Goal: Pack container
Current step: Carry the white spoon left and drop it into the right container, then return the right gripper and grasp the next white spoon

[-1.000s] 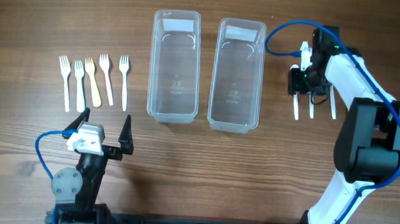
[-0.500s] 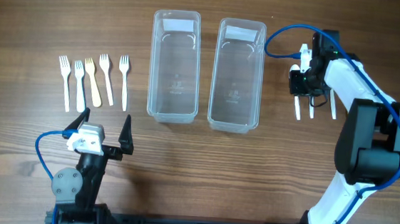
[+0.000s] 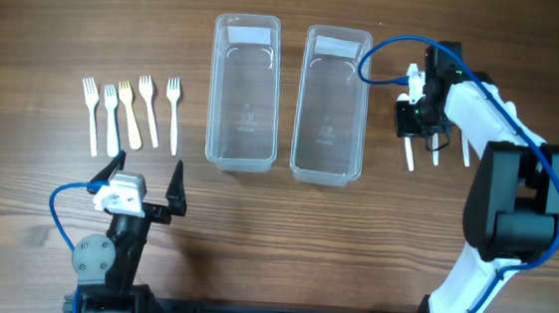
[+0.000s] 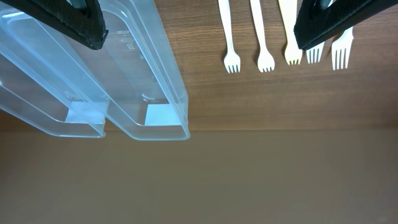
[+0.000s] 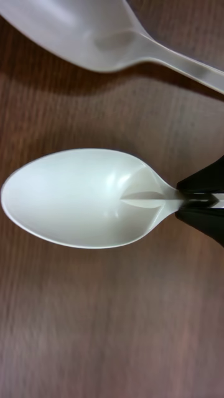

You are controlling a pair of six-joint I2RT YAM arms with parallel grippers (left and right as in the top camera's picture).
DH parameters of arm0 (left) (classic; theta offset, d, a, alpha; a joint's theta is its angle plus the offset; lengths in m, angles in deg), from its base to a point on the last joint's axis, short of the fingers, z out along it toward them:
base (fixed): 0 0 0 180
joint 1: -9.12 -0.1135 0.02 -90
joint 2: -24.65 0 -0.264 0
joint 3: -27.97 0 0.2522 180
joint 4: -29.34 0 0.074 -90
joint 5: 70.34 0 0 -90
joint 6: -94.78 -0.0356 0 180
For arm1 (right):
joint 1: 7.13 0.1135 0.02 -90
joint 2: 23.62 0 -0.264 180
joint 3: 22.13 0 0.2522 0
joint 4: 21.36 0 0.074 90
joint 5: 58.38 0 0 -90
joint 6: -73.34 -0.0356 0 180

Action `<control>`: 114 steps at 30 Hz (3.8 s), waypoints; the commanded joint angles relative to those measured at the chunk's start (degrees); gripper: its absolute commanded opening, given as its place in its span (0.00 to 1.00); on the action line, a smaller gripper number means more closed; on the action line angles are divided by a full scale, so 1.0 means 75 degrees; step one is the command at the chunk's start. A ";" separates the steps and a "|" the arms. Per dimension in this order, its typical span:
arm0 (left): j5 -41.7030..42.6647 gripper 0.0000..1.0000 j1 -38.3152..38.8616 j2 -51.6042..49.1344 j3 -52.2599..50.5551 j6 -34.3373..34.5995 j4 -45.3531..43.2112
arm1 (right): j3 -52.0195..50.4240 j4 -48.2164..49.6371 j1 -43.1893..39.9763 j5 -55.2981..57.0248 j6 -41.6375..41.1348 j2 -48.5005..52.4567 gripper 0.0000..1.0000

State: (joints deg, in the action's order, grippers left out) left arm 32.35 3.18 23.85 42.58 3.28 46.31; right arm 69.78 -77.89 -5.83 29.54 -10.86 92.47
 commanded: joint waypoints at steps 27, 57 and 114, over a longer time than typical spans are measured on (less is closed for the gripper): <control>-0.0020 1.00 0.0044 0.0055 -0.0070 -0.0172 -0.0012 | 0.0714 -0.0530 0.2264 -0.0146 -0.2885 -0.2888 0.04; -0.0020 1.00 0.0044 0.0055 -0.0070 -0.0172 -0.0012 | 0.1338 -0.1014 0.1821 -0.0160 -0.2028 -0.2897 0.60; -0.0020 1.00 0.0044 0.0055 -0.0070 -0.0175 -0.0012 | 0.0662 -0.0615 -0.0962 0.0845 0.0044 0.0224 0.42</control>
State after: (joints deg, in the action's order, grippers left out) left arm 32.37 3.18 23.85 42.58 3.28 46.31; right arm 75.29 -82.85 -13.02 35.74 -9.75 93.98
